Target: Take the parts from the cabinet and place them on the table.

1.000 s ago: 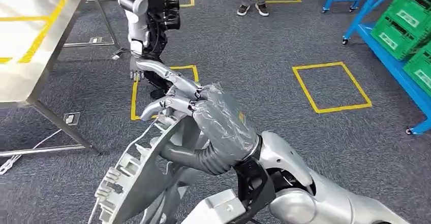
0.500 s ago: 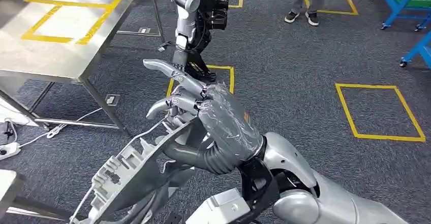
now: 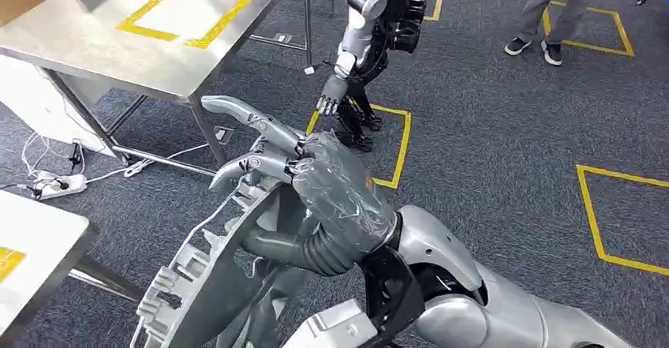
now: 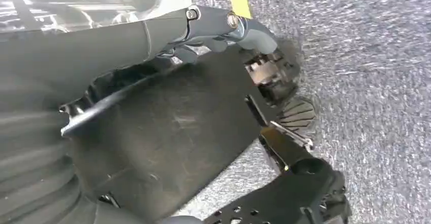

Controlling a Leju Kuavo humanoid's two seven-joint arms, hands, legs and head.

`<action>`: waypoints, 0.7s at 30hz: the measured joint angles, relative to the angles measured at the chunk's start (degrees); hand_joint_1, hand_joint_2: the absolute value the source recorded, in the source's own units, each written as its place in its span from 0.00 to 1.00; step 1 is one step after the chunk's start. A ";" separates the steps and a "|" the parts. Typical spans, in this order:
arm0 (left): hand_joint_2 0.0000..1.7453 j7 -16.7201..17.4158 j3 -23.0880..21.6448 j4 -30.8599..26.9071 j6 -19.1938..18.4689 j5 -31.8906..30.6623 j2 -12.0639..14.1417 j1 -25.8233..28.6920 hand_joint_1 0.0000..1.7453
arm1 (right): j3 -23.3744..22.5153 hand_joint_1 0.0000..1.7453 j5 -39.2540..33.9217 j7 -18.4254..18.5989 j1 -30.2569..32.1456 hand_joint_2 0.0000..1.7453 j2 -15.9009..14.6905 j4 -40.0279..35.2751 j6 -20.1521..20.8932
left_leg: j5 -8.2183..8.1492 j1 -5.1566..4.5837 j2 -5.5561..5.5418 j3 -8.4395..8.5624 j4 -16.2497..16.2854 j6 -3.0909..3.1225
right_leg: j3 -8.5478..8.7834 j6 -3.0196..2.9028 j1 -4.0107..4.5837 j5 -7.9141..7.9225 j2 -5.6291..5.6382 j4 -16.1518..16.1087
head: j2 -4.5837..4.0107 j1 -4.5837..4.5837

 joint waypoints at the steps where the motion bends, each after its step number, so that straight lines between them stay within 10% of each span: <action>1: 1.00 -0.04 0.00 -0.07 0.04 -0.02 0.02 -0.19 0.00 | 0.00 1.00 0.26 0.11 -0.01 1.00 -0.04 -0.26 -0.26 | 0.09 0.01 -0.58 -0.03 0.00 0.21 | -1.31 0.14 -0.19 -1.74 2.52 2.84 | 0.00 0.24; 3: 1.00 -0.04 -0.15 -0.11 -0.04 -0.04 -0.07 -0.67 0.00 | 0.07 1.00 0.94 0.46 0.06 1.00 -0.13 -0.31 -0.57 | 0.10 -0.03 -1.95 -0.06 0.01 0.61 | -5.76 0.21 -0.20 -5.78 3.89 11.76 | 0.00 0.68; 5: 1.00 -0.04 -0.24 -0.11 -0.02 -0.07 -0.07 -0.62 0.00 | 0.24 1.00 1.29 0.90 0.40 1.00 -0.20 -0.31 -0.70 | 0.11 -0.17 -3.69 -0.03 0.02 0.61 | -9.06 0.06 -0.18 -6.24 4.00 17.26 | 0.00 0.90; 8: 1.00 0.20 -0.31 -0.11 -0.02 -0.37 -0.02 -0.59 0.00 | 0.24 1.00 1.79 1.40 0.40 1.00 -0.22 -0.42 -0.85 | 0.17 -0.14 -6.44 0.07 0.10 0.51 | -4.83 -0.79 -0.18 1.12 5.37 6.46 | 0.00 0.90; 10: 1.00 0.24 -0.31 -0.13 0.04 -0.55 -0.15 -0.67 0.00 | 0.26 1.00 1.90 1.46 0.38 1.00 -0.22 -0.63 -0.96 | 0.30 -0.20 -7.91 -0.22 0.14 -0.04 | -1.82 -1.39 -0.34 2.51 9.75 -0.18 | 0.00 0.72; 14: 1.00 0.09 -0.33 -0.13 -0.11 -0.79 0.02 -0.22 0.00 | 0.28 1.00 1.90 1.60 0.26 1.00 -0.07 -0.74 -0.98 | 0.90 0.60 -10.57 -0.76 -0.65 -1.78 | -1.28 -2.00 0.01 3.01 7.23 -1.45 | 0.00 0.92; 16: 1.00 -0.07 -0.37 -0.13 -0.17 -0.68 0.13 -0.16 0.00 | 0.31 1.00 1.92 1.60 0.19 1.00 0.09 -0.77 -0.98 | -1.23 0.12 -4.33 -1.78 1.82 -1.78 | -0.40 -2.64 -0.09 3.46 5.52 -2.72 | 0.00 0.33; 17: 1.00 -0.09 -0.37 -0.13 -0.17 -0.48 0.13 -0.36 0.00 | 0.31 1.00 1.90 1.60 0.14 1.00 0.09 -0.74 -1.05 | -3.36 0.17 -2.89 -3.47 5.69 -2.03 | -0.30 -2.84 -0.04 3.41 4.62 -2.73 | 0.00 0.07; 19: 1.00 -0.11 -0.37 -0.13 -0.11 -0.26 0.13 -0.53 0.00 | 0.46 1.00 1.88 1.62 0.33 1.00 0.06 -0.74 -1.07 | -6.52 0.35 -1.92 -7.21 13.82 -2.45 | -0.26 -3.02 0.05 3.18 2.69 -2.63 | 0.00 -0.04; 21: 1.00 -0.15 -0.39 -0.13 -0.04 -0.20 0.13 -0.34 0.00 | 0.74 1.00 1.86 1.62 0.34 1.00 0.06 -0.74 -1.07 | -5.46 0.47 -1.61 -7.35 14.42 -2.85 | -0.24 -2.89 0.06 2.91 1.01 -2.46 | 0.00 -0.22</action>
